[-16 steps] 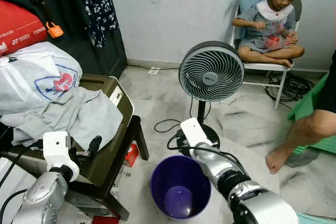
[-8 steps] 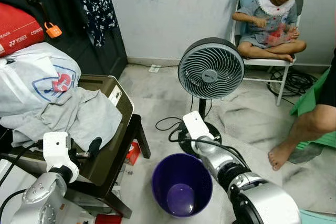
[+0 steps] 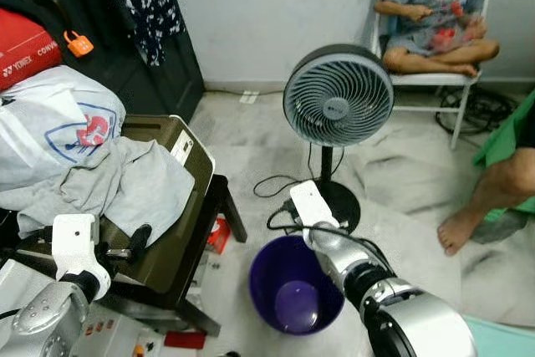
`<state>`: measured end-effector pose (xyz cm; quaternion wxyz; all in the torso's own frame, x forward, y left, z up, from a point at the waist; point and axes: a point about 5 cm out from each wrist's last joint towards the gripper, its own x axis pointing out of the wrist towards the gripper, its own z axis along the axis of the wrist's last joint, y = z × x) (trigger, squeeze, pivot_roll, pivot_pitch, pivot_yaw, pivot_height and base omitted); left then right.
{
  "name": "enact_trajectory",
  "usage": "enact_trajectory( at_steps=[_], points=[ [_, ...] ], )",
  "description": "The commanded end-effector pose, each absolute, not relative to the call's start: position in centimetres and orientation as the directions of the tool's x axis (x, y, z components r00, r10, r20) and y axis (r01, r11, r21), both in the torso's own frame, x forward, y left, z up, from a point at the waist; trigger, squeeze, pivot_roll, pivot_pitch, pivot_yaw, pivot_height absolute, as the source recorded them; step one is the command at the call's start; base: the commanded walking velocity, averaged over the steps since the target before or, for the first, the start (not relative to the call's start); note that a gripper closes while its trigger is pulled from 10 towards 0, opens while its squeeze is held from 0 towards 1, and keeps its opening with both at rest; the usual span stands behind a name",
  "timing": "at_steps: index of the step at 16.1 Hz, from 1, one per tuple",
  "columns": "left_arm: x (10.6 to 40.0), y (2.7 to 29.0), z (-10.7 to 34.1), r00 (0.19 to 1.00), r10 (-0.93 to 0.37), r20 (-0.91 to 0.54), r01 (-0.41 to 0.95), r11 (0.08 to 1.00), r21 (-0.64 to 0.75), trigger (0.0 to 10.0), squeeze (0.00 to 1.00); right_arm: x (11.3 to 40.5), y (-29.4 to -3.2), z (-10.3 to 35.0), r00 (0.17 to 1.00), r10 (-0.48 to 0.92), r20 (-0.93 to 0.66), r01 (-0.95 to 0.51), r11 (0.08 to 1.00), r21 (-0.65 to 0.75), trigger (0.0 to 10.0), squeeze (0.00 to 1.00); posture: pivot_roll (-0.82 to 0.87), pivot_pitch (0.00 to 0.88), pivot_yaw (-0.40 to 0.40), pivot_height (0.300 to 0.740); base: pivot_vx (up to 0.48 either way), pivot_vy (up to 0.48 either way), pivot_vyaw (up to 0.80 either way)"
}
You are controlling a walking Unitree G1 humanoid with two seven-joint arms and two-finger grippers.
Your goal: Clean up the room
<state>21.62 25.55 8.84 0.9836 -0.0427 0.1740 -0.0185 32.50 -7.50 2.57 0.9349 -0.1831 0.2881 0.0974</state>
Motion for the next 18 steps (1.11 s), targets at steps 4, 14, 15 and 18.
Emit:
enact_trajectory(
  at_steps=[4, 14, 15, 18],
  points=[
    [20.8, 26.5, 9.5, 0.930, -0.037, -0.367, 0.013, 0.998, -0.068, 10.0, 0.00, 31.1, -7.3, 1.1, 0.780, 0.065, -0.623, -0.286, 0.922, -0.261, 10.0, 0.00, 0.07, 0.174, 0.176, 0.740, 0.000, 0.000, 0.00],
    [20.7, 26.7, 9.7, 0.927, -0.022, -0.373, -0.002, 0.998, -0.064, 10.0, 0.00, 31.9, -6.1, 2.3, 0.804, 0.075, -0.590, -0.258, 0.938, -0.232, 10.0, 0.00, 0.08, 0.179, 0.175, 0.740, 0.000, 0.000, 0.00],
    [20.7, 26.8, 9.8, 0.929, -0.019, -0.370, -0.004, 0.998, -0.064, 10.0, 0.00, 32.0, -6.0, 2.4, 0.807, 0.078, -0.586, -0.257, 0.939, -0.230, 10.0, 0.00, 0.08, 0.185, 0.176, 0.740, 0.000, 0.000, 0.00],
    [20.8, 26.5, 9.9, 0.928, -0.031, -0.370, 0.006, 0.998, -0.067, 10.0, 0.00, 31.6, -5.3, 2.1, 0.802, 0.088, -0.591, -0.259, 0.942, -0.211, 10.0, 0.00, 0.07, 0.220, 0.180, 0.740, 0.000, 0.000, 0.00]
  ],
)
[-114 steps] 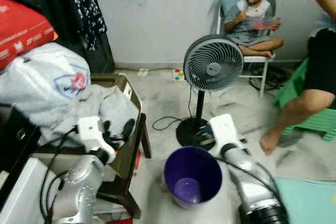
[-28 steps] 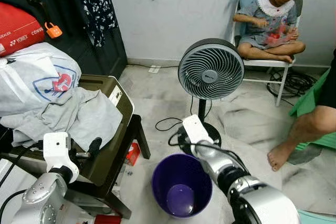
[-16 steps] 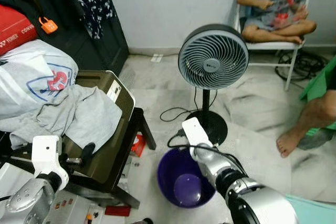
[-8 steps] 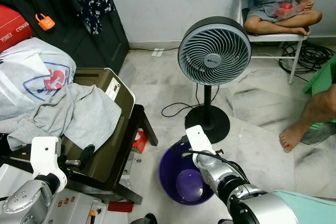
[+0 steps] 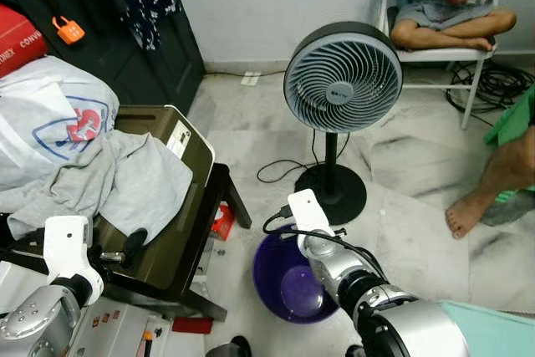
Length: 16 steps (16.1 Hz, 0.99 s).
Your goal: Clean up the room
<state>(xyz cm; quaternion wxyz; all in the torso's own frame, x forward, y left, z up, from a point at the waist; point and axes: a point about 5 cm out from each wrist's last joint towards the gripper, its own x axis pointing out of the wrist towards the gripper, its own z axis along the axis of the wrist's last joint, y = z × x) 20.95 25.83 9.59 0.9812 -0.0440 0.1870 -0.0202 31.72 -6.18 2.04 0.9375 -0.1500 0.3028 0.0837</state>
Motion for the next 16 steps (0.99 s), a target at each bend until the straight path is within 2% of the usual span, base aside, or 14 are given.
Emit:
enact_trajectory(
  at_steps=[1, 6, 12, 16],
  points=[
    [20.5, 26.3, 9.7, 0.924, -0.037, -0.382, 0.010, 0.997, -0.071, 10.0, 0.00, 31.1, -5.1, 1.7, 0.792, 0.090, -0.603, -0.262, 0.943, -0.203, 10.0, 0.00, 0.07, 0.236, 0.181, 0.740, 0.000, 0.000, 0.00],
    [19.7, 26.0, 9.4, 0.907, -0.045, -0.419, 0.002, 0.995, -0.103, 10.0, 0.00, 30.0, -5.4, 0.5, 0.766, 0.070, -0.639, -0.263, 0.941, -0.213, 10.0, 0.00, 0.08, 0.274, 0.193, 0.740, 0.000, 0.000, 0.00],
    [19.7, 26.5, 9.4, 0.902, -0.022, -0.431, -0.032, 0.993, -0.117, 10.0, 0.00, 33.0, -7.3, 3.3, 0.838, -0.006, -0.546, -0.148, 0.960, -0.238, 10.0, 0.00, 0.07, 0.272, 0.195, 0.740, 0.000, 0.000, 0.00],
    [19.8, 26.6, 9.3, 0.899, -0.017, -0.437, -0.041, 0.992, -0.123, 10.0, 0.00, 33.7, -8.1, 4.0, 0.854, -0.040, -0.519, -0.108, 0.962, -0.252, 10.0, 0.00, 0.07, 0.269, 0.196, 0.740, 0.000, 0.000, 0.00]
  ],
)
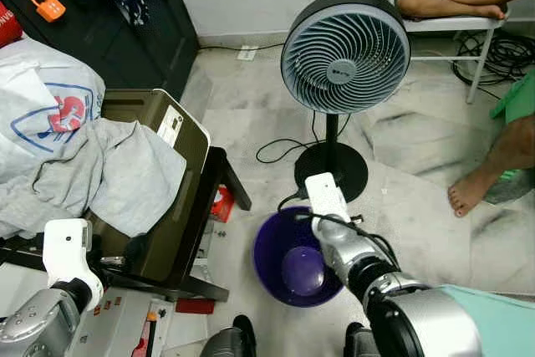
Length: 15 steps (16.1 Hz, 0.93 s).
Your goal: Clean up the room
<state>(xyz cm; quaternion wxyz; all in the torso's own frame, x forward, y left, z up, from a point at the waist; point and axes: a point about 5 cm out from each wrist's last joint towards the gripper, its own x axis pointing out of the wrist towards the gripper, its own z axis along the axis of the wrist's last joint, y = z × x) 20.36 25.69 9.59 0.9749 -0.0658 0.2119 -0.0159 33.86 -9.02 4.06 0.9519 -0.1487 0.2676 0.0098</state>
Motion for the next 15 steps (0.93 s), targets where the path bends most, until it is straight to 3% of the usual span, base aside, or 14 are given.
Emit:
enact_trajectory(
  at_steps=[1, 2, 3, 4, 15],
  points=[
    [19.82, 26.58, 9.30, 0.899, -0.017, -0.438, -0.041, 0.992, -0.122, 10.0, 0.00, 33.62, -8.17, 3.91, 0.852, -0.041, -0.523, -0.110, 0.961, -0.254, 10.0, 0.00, 0.08, 0.269, 0.196, 0.740, 0.000, 0.000, 0.00],
    [19.83, 26.59, 9.30, 0.899, -0.016, -0.438, -0.042, 0.992, -0.121, 10.0, 0.00, 33.53, -8.23, 3.78, 0.849, -0.041, -0.526, -0.111, 0.961, -0.253, 10.0, 0.00, 0.08, 0.269, 0.197, 0.740, 0.000, 0.000, 0.00],
    [19.86, 26.62, 9.31, 0.898, -0.014, -0.440, -0.043, 0.992, -0.121, 10.0, 0.00, 33.51, -8.23, 3.75, 0.849, -0.041, -0.527, -0.108, 0.962, -0.250, 10.0, 0.08, 0.08, 0.269, 0.198, 0.740, 0.000, 0.000, 0.00],
    [19.88, 26.63, 9.32, 0.898, -0.014, -0.440, -0.043, 0.992, -0.120, 10.0, 0.00, 33.53, -8.22, 3.78, 0.850, -0.039, -0.526, -0.104, 0.965, -0.240, 10.0, 1.00, 0.08, 0.269, 0.198, 0.740, 0.000, 0.000, 0.00],
    [20.35, 26.64, 9.29, 0.901, -0.010, -0.434, -0.043, 0.993, -0.112, 10.0, 0.00, 33.78, -8.02, 4.17, 0.861, -0.033, -0.508, -0.096, 0.969, -0.226, 10.0, 1.00, 0.08, 0.245, 0.203, 0.740, 0.000, 0.000, 0.00]
  ],
)
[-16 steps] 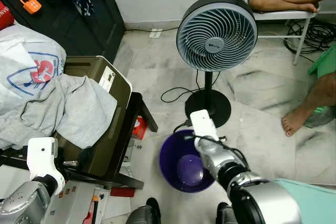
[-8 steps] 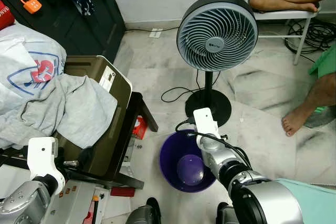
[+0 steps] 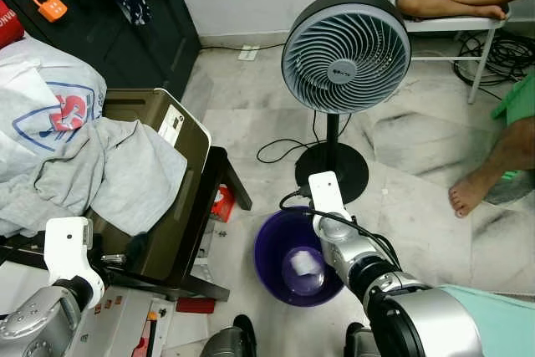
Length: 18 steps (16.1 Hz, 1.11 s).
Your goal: Clean up the room
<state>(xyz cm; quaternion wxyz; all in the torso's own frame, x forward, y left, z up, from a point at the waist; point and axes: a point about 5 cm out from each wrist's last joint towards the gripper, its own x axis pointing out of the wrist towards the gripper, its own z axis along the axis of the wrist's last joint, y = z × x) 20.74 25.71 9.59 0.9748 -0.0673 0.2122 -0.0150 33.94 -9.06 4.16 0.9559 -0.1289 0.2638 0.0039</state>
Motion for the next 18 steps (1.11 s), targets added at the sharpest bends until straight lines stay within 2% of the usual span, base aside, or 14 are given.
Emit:
enact_trajectory(
  at_steps=[1, 8, 11, 14, 18],
  points=[
    [20.4, 26.6, 9.3, 0.902, -0.010, -0.431, -0.042, 0.993, -0.112, 10.0, 0.00, 33.9, -7.9, 4.3, 0.864, -0.028, -0.503, -0.098, 0.970, -0.222, 10.0, 1.00, 0.07, 0.243, 0.203, 0.740, 0.000, 0.000, 0.00],
    [25.4, 23.0, 9.0, 0.946, -0.087, -0.313, 0.040, 0.988, -0.151, 10.0, 0.00, 35.1, -9.3, 6.0, 0.920, 0.025, -0.390, -0.104, 0.978, -0.183, 10.0, 1.00, -0.09, 0.073, 0.145, 0.740, 0.000, 0.000, 0.00],
    [27.0, 21.2, 9.3, 0.959, -0.131, -0.253, 0.082, 0.977, -0.196, 10.0, 0.00, 35.4, -10.6, 6.9, 0.954, 0.033, -0.298, -0.111, 0.963, -0.247, 10.0, 1.00, -0.15, 0.011, 0.132, 0.740, 0.000, 0.000, 0.00],
    [27.6, 19.6, 9.7, 0.966, -0.168, -0.196, 0.120, 0.965, -0.235, 10.0, 0.00, 34.0, -11.7, 7.0, 0.967, 0.053, -0.251, -0.116, 0.963, -0.243, 10.0, 1.00, -0.19, 0.000, 0.116, 0.740, 0.000, 0.000, 0.00],
    [27.6, 18.7, 9.3, 0.969, -0.174, -0.174, 0.129, 0.962, -0.242, 10.0, 0.00, 31.5, -12.3, 7.0, 0.969, 0.052, -0.240, -0.108, 0.968, -0.225, 10.0, 1.00, -0.20, 0.000, 0.108, 0.740, 0.000, 0.000, 0.00]
  ],
)
